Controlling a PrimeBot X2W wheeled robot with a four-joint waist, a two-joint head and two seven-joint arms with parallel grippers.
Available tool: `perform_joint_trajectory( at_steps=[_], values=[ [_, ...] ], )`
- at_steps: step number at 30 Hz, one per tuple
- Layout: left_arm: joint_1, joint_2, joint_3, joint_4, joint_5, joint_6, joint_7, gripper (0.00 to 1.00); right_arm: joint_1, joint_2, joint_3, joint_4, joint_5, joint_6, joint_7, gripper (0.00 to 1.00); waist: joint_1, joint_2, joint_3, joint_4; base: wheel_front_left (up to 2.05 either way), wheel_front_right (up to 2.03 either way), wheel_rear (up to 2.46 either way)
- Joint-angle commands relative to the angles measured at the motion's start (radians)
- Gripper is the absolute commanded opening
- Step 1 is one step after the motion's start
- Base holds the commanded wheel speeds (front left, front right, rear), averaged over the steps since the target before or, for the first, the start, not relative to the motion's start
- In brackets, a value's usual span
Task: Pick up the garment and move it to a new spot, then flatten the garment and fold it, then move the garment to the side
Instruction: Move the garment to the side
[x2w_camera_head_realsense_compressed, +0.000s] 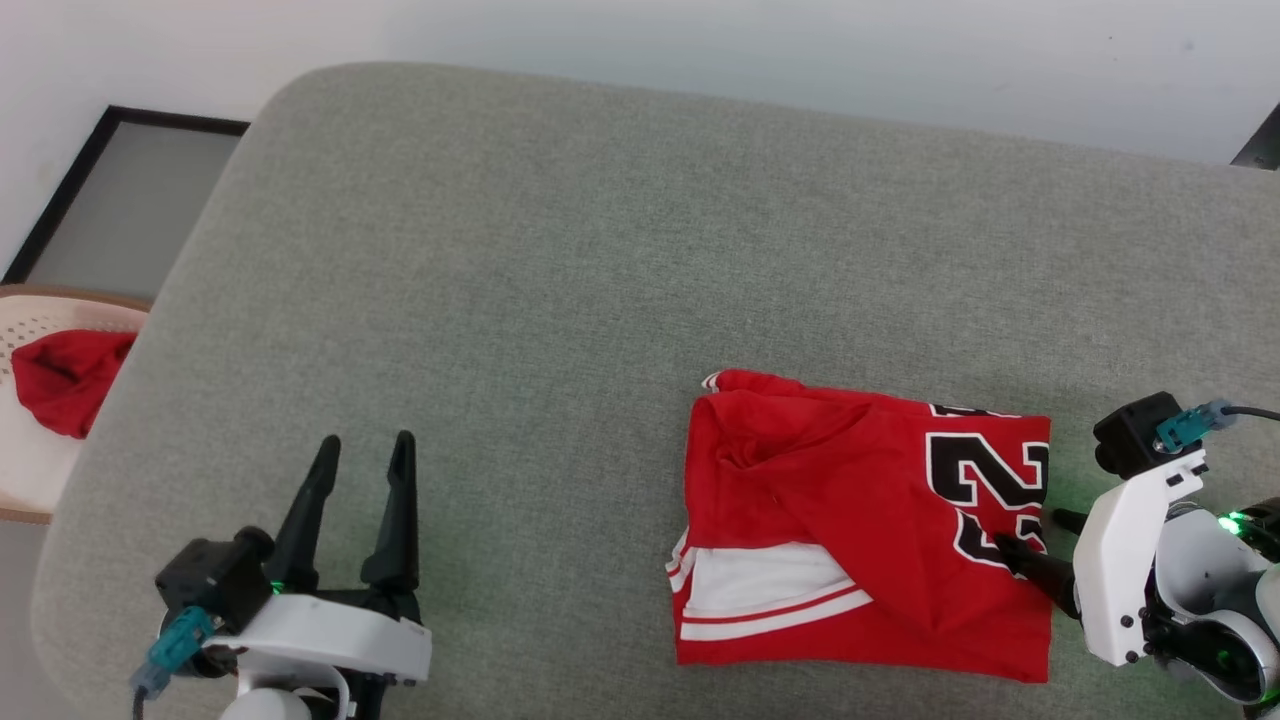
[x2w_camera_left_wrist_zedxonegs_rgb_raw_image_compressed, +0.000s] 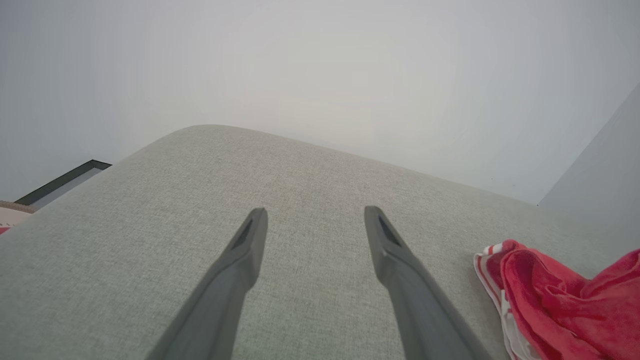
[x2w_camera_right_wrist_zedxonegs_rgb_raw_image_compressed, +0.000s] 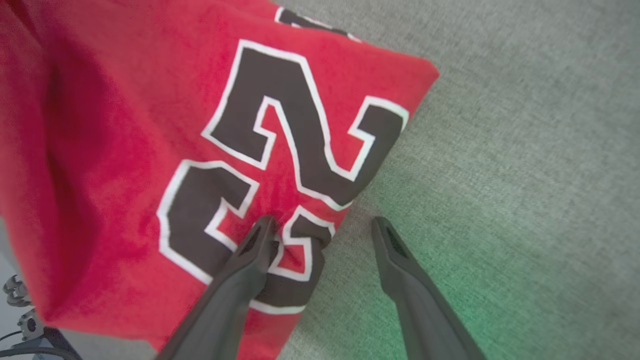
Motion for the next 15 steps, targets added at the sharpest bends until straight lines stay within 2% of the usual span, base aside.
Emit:
perform_joint_trajectory(
  at_steps=[1,6,7,8,15],
  values=[
    [-0.01,-0.003,-0.004,0.003,-0.002,-0.003,0.001,1.0,0.021,0.008,-0.003,0.003,-0.015,-0.001,0.035,1.0,0.0,-0.0001,0.004,0.003,0.0,0.0,0.0],
    [-0.015,-0.005,-0.008,0.008,-0.005,-0.003,0.001,1.0,0.034,0.032,-0.01,0.025,-0.037,-0.001,0.123,1.0,0.0,-0.0001,0.006,0.005,0.0,0.0,0.0],
    [-0.016,-0.006,-0.009,0.008,-0.007,-0.003,0.001,1.0,0.031,0.035,-0.011,0.028,-0.043,-0.001,0.133,0.68,0.0,-0.0001,0.006,0.005,0.0,0.0,0.0],
    [-0.016,-0.005,-0.01,0.01,-0.004,-0.003,0.001,1.0,0.027,0.04,-0.016,0.035,-0.043,-0.001,0.138,0.0,0.0,-0.0001,0.005,0.005,0.0,0.0,0.0],
    [-0.019,-0.005,-0.013,0.018,-0.008,-0.003,0.001,1.0,-0.016,0.042,-0.027,0.064,-0.038,-0.002,0.156,0.0,0.0,-0.0001,-0.009,0.004,0.0,0.0,0.0]
  ],
)
